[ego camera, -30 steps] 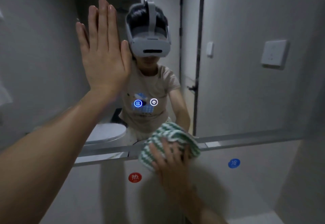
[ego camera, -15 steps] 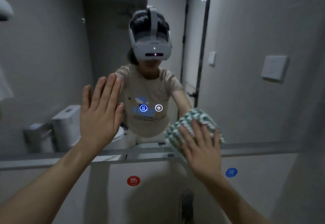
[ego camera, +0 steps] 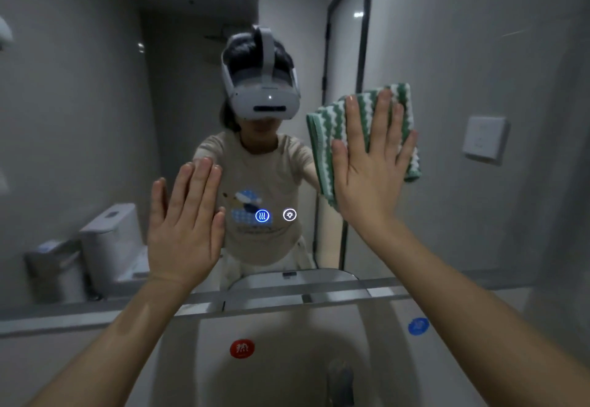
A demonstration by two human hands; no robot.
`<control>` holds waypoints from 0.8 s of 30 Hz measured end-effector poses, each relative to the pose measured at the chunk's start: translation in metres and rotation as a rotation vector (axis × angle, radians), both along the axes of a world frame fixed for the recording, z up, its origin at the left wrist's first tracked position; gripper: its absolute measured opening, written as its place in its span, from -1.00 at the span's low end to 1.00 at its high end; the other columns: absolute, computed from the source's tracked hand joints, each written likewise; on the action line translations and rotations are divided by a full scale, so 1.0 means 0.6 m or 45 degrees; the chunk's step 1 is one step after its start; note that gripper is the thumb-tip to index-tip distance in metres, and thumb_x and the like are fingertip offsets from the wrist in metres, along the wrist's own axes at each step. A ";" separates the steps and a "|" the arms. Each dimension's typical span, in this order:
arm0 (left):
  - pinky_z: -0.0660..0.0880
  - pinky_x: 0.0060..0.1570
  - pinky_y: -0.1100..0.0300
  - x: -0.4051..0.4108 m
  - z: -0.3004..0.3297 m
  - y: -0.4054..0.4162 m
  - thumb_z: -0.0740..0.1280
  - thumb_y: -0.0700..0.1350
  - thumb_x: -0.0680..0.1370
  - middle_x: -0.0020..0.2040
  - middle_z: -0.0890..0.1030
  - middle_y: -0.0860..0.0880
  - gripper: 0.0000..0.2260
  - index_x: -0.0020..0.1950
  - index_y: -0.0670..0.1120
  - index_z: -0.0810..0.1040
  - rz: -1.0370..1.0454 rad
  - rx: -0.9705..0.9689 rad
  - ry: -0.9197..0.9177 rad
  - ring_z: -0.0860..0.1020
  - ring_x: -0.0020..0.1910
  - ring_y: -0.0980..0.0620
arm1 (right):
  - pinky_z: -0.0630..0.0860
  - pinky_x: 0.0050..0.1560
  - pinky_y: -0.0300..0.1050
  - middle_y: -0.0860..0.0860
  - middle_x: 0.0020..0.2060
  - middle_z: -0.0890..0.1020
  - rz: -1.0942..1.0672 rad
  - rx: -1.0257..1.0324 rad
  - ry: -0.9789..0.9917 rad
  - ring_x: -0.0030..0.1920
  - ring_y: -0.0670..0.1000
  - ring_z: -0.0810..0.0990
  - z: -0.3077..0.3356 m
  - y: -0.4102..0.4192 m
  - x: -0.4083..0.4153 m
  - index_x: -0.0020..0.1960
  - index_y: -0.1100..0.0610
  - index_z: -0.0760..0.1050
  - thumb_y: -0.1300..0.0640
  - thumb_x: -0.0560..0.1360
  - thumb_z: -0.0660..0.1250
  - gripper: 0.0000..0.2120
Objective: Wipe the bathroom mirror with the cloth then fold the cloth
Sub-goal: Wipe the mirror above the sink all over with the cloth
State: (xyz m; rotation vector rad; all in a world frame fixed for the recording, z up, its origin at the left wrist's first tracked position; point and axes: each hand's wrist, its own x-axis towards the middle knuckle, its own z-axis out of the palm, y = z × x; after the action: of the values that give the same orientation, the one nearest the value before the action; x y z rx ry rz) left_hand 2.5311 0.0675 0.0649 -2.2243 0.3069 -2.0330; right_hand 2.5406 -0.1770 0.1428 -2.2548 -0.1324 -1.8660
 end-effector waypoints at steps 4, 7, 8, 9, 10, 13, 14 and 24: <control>0.01 0.45 -0.11 0.003 0.002 0.001 -0.02 -0.05 0.64 0.55 0.02 -0.04 -0.53 0.53 -0.17 0.11 0.022 0.015 0.010 0.01 0.53 -0.02 | -0.12 0.45 0.21 0.16 0.51 0.11 -0.008 -0.008 -0.023 0.51 0.14 0.02 0.018 0.017 0.003 0.53 -0.02 0.05 -0.13 0.62 -0.15 -0.50; -0.01 0.45 -0.10 -0.001 0.003 0.000 -0.03 -0.04 0.64 0.54 0.06 -0.06 -0.53 0.53 -0.16 0.09 0.027 0.003 0.041 -0.01 0.53 -0.01 | -0.13 0.45 0.20 0.16 0.51 0.12 -0.010 -0.008 -0.028 0.50 0.13 0.02 0.017 0.014 0.003 0.53 -0.02 0.05 -0.13 0.62 -0.14 -0.50; -0.01 0.45 -0.10 -0.002 0.004 0.000 -0.04 -0.04 0.64 0.53 0.11 -0.08 -0.53 0.53 -0.16 0.09 0.031 0.001 0.058 -0.01 0.53 -0.01 | -0.12 0.46 0.19 0.16 0.51 0.12 -0.014 -0.011 -0.023 0.50 0.13 0.03 0.015 0.013 0.002 0.53 -0.02 0.05 -0.13 0.62 -0.15 -0.50; -0.01 0.45 -0.10 -0.005 0.005 0.000 -0.04 -0.04 0.64 0.52 0.14 -0.10 -0.53 0.53 -0.17 0.10 0.042 -0.001 0.072 0.00 0.52 -0.02 | -0.11 0.45 0.20 0.16 0.51 0.12 -0.020 -0.020 -0.020 0.51 0.14 0.03 0.013 0.013 0.001 0.53 -0.02 0.04 -0.13 0.62 -0.16 -0.50; -0.01 0.45 -0.10 -0.007 0.006 0.000 -0.04 -0.04 0.64 0.52 0.15 -0.11 -0.53 0.53 -0.17 0.09 0.054 -0.002 0.086 0.01 0.52 -0.03 | -0.10 0.46 0.20 0.15 0.51 0.12 -0.024 -0.032 -0.016 0.51 0.14 0.03 0.007 0.014 0.000 0.53 -0.02 0.03 -0.12 0.63 -0.16 -0.50; 0.00 0.45 -0.12 -0.014 0.004 -0.002 -0.03 -0.04 0.64 0.52 0.16 -0.11 -0.53 0.53 -0.16 0.08 0.056 -0.001 0.121 0.04 0.52 -0.05 | -0.07 0.47 0.23 0.15 0.52 0.10 -0.015 -0.062 0.012 0.51 0.13 0.01 -0.013 0.016 -0.005 0.54 -0.03 -0.01 -0.11 0.64 -0.14 -0.51; 0.02 0.44 -0.13 -0.017 0.004 -0.003 -0.01 -0.04 0.64 0.52 0.17 -0.12 -0.53 0.53 -0.16 0.09 0.045 0.004 0.132 0.06 0.51 -0.06 | -0.07 0.47 0.23 0.15 0.52 0.09 -0.008 -0.056 0.027 0.51 0.13 0.00 -0.017 0.017 -0.006 0.54 -0.03 -0.02 -0.11 0.64 -0.14 -0.51; 0.01 0.41 -0.07 -0.035 0.192 0.038 0.02 -0.02 0.62 0.52 0.18 -0.12 -0.52 0.52 -0.15 0.15 0.064 -0.140 0.087 0.14 0.48 -0.07 | -0.15 0.45 0.13 0.10 0.52 0.10 0.019 -0.193 -0.037 0.52 0.12 0.01 0.139 0.085 -0.007 0.53 -0.05 0.08 -0.11 0.63 -0.10 -0.52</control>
State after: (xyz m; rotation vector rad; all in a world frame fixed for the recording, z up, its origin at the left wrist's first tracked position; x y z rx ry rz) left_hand 2.5098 0.0905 0.1802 -2.3439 0.1468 -1.9978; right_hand 2.5362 -0.1261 0.2264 -2.3170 -0.3040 -1.9418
